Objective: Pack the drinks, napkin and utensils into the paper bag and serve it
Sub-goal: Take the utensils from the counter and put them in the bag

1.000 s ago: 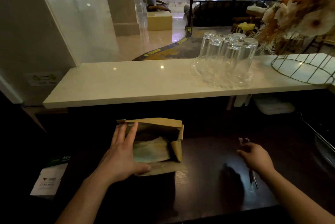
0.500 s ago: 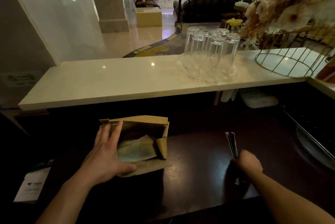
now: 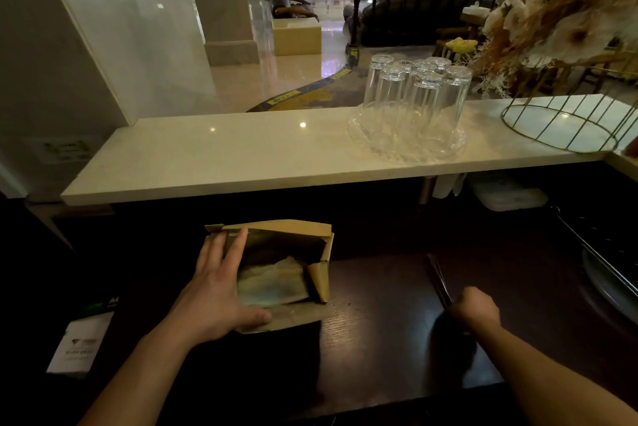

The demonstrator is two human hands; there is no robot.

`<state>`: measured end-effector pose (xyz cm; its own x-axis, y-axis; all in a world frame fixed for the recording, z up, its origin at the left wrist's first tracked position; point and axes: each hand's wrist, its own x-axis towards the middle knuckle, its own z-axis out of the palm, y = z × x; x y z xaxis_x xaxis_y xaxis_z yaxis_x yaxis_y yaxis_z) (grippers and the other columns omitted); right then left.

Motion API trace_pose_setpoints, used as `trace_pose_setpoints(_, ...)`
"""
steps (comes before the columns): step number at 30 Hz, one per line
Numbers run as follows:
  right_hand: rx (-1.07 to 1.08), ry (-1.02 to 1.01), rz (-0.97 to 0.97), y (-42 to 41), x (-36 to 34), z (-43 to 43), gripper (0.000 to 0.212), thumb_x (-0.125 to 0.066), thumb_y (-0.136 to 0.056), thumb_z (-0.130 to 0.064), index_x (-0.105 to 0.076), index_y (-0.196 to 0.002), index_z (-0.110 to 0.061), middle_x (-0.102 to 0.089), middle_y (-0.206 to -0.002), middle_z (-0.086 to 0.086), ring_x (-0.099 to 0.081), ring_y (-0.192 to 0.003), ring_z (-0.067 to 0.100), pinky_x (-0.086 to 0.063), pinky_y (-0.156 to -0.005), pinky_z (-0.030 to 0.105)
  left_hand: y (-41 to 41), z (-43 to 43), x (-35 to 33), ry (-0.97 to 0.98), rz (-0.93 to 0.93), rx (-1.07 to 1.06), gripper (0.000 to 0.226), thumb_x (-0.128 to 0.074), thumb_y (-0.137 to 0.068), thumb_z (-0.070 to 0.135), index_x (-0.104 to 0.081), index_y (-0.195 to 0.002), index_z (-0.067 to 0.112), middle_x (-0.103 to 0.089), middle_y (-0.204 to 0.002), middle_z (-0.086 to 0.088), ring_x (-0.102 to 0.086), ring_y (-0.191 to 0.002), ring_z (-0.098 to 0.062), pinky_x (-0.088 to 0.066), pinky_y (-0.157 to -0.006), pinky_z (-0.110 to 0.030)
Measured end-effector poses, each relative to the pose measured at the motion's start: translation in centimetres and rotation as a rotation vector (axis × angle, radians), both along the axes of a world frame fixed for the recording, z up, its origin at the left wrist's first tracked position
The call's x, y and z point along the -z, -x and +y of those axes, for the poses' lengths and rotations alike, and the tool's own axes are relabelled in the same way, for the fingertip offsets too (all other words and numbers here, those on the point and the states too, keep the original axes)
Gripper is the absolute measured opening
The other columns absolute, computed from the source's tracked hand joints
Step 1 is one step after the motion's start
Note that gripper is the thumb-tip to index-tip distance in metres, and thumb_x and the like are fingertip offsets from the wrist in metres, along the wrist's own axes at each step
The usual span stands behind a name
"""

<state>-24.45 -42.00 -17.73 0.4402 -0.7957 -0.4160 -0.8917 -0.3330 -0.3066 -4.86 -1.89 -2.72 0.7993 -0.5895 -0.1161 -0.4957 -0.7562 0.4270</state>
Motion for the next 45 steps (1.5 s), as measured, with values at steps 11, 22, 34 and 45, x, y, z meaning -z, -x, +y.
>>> trace_pose_setpoints(11,-0.125,-0.034,-0.679,-5.6,-9.0,4.2,0.012,-0.071,-0.086,-0.019,-0.069,-0.074,-0.017,-0.071,-0.068,0.008,-0.07,-0.061,0.022,-0.059,-0.059,0.039,-0.3,0.3,0.3,0.008,0.006,0.004,0.141,-0.084,-0.054,0.063,0.023,-0.145,0.046,0.025,-0.16,0.007,0.024,-0.145,-0.014,-0.013,-0.12,-0.048)
trace_pose_setpoints(22,-0.673,-0.432,-1.131,-11.6,-21.2,18.3,0.019,-0.067,-0.087,-0.004,-0.068,-0.091,-0.023,-0.072,-0.079,0.007,-0.073,-0.069,0.021,-0.062,-0.065,0.038,-0.6,1.0,0.4,0.083,0.042,0.004,0.141,-0.085,-0.052,0.063,0.018,-0.147,0.045,0.025,-0.159,0.01,0.025,-0.144,-0.012,-0.011,-0.119,-0.048)
trace_pose_setpoints(34,-1.349,0.355,0.025,-17.8,-15.5,23.6,0.027,-0.055,-0.092,-0.013,-0.062,-0.117,-0.01,-0.067,-0.114,0.012,-0.062,-0.106,0.032,-0.05,-0.087,0.041,-1.9,3.6,0.4,0.508,0.352,-0.11,0.131,-0.094,-0.055,0.026,-0.008,-0.151,0.045,-0.008,-0.159,0.015,-0.022,-0.14,-0.014,-0.037,-0.107,-0.03)
trace_pose_setpoints(45,-1.198,0.333,0.173,-20.5,-11.1,24.2,0.023,-0.058,-0.091,-0.012,-0.063,-0.114,-0.012,-0.066,-0.112,0.011,-0.062,-0.102,0.03,-0.051,-0.087,0.041,-2.1,3.5,0.9,0.422,0.287,-0.056,0.131,-0.091,-0.06,0.031,0.004,-0.148,0.052,0.007,-0.156,0.027,-0.012,-0.144,-0.015,-0.035,-0.113,-0.04)
